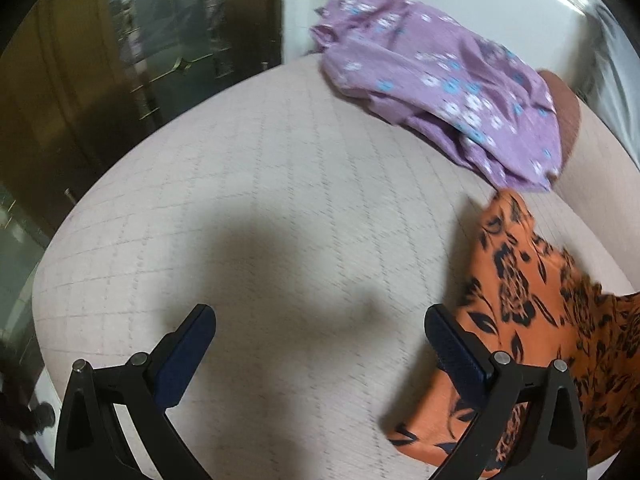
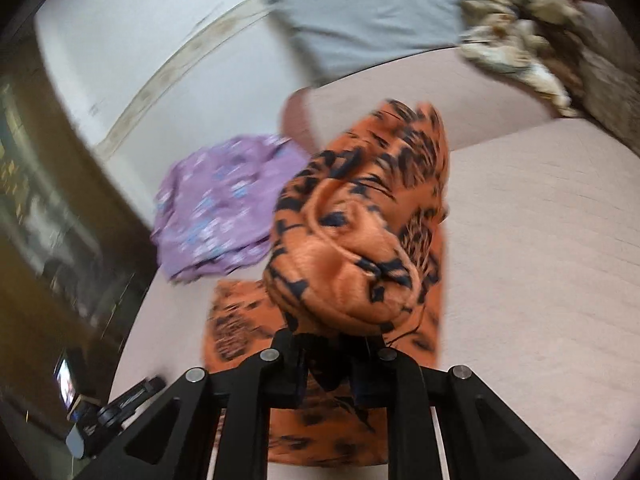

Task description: Fold small clothes

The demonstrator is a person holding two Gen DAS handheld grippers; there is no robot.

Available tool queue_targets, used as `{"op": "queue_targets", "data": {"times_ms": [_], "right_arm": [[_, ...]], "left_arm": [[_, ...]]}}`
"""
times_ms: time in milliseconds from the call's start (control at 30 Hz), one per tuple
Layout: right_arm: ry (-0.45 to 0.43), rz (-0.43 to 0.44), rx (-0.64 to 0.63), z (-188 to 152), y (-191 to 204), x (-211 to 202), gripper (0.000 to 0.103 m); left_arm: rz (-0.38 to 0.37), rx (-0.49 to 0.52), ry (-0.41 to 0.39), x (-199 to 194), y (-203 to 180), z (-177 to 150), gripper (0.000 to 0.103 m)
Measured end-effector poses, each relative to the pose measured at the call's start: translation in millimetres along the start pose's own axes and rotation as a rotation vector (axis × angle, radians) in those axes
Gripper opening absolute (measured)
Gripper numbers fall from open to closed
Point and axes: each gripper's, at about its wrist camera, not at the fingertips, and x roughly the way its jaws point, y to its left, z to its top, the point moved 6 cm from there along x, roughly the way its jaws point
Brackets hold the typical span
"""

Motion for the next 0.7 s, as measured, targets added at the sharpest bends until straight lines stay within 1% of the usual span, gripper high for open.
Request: {"op": "queue_targets", "data": {"times_ms": [100, 133, 167, 200, 233, 267, 300, 333, 367, 400, 433, 500, 533, 567, 600, 633, 667, 700], "right_arm": [[0.068, 0.029, -0.059, -28, 45, 23, 0.017], [0.114, 0.044, -0.088, -45, 62, 37, 0.017], [0.145, 0.059, -0.101, -54, 70, 45, 0.017], [0.197, 0.094, -0.106, -69, 80, 56, 0.021], [0.270, 0.154, -0.094, -88, 92, 69, 0.022], [0.333, 0.200, -0.088, -104, 101, 79, 0.030], [0.370, 0.228, -0.089, -114, 106, 84, 0.042], [0.402, 0.258, -0.097, -126, 112, 89, 0.050], [0.376, 0.294, -0.095, -127, 113, 85, 0.062], [0.357, 0.322, -0.088, -123, 112, 82, 0.070], [0.341, 0.383, -0.068, -118, 111, 73, 0.072], [0.325, 0.442, -0.053, -113, 105, 59, 0.073], [0.298, 0.463, -0.059, -106, 100, 50, 0.073], [0.270, 0.463, -0.066, -101, 95, 43, 0.073], [0.234, 0.446, -0.070, -94, 87, 39, 0.073], [0.205, 0.410, -0.066, -88, 73, 33, 0.073], [0.199, 0.386, -0.058, -86, 62, 30, 0.071], [0.194, 0.336, -0.035, -84, 43, 32, 0.063]], "left_arm": [[0.009, -0.060, -0.002, 1, 21, 7, 0.103], [0.013, -0.081, -0.002, 2, 28, 8, 0.103], [0.016, -0.098, 0.000, 3, 33, 10, 0.103], [0.017, -0.121, 0.001, 3, 39, 12, 0.103], [0.016, -0.131, 0.001, 5, 42, 14, 0.103], [0.016, -0.145, -0.001, 5, 46, 15, 0.103], [0.019, -0.150, -0.002, 6, 47, 15, 0.103], [0.025, -0.149, -0.001, 6, 48, 16, 0.103], [0.027, -0.144, -0.001, 7, 48, 16, 0.103], [0.029, -0.135, -0.001, 7, 46, 16, 0.103], [0.029, -0.132, -0.004, 6, 46, 16, 0.103], [0.013, -0.118, -0.019, 2, 39, 17, 0.103], [0.001, -0.113, -0.022, 1, 38, 17, 0.103], [-0.025, -0.100, -0.032, -2, 30, 18, 0.103], [-0.044, -0.088, -0.043, -5, 24, 18, 0.103], [-0.070, -0.067, -0.062, -11, 16, 18, 0.103], [-0.114, -0.032, -0.093, -20, 2, 17, 0.103], [-0.139, -0.012, -0.107, -24, -5, 16, 0.103]]}}
